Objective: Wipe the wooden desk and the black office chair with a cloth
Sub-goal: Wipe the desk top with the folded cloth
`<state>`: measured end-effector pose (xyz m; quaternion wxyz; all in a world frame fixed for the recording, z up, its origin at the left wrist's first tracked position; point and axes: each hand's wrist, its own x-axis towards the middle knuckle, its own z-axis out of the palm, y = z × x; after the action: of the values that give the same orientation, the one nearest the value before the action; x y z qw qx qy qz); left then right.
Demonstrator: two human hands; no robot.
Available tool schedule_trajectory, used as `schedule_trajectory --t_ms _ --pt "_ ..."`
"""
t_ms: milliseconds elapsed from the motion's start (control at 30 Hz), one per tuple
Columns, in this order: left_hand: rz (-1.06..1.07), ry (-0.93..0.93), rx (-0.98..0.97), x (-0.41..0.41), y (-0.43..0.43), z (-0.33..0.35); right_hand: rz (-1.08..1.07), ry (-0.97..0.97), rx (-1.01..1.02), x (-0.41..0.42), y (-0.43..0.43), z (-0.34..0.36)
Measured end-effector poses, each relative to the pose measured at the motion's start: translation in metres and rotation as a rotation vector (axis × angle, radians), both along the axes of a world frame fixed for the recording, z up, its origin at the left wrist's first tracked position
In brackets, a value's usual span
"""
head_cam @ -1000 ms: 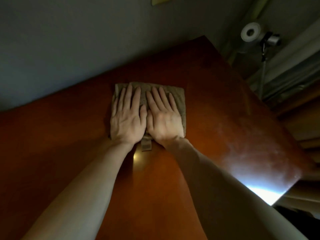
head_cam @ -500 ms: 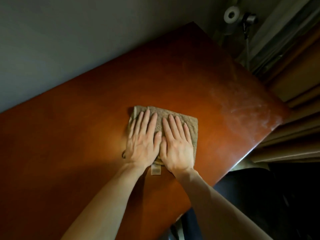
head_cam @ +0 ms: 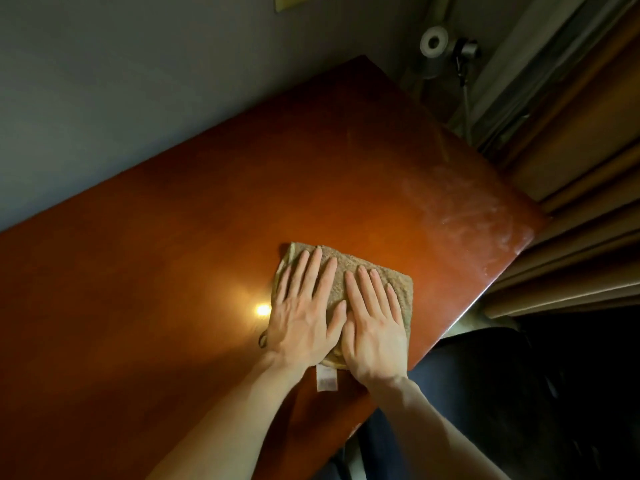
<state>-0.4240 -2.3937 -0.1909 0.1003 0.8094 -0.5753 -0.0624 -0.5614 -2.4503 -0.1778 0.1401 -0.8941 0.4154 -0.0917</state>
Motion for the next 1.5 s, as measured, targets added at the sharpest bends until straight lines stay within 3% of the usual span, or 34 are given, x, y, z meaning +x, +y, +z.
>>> schedule_trajectory --t_ms 367,1500 --pt "0.007 0.043 -0.086 0.020 -0.063 -0.001 0.083 -0.051 -0.016 0.018 -0.076 -0.006" --pt "0.386 0.023 -0.191 0.106 -0.292 -0.002 0.377 -0.124 -0.163 0.140 -0.350 -0.016"
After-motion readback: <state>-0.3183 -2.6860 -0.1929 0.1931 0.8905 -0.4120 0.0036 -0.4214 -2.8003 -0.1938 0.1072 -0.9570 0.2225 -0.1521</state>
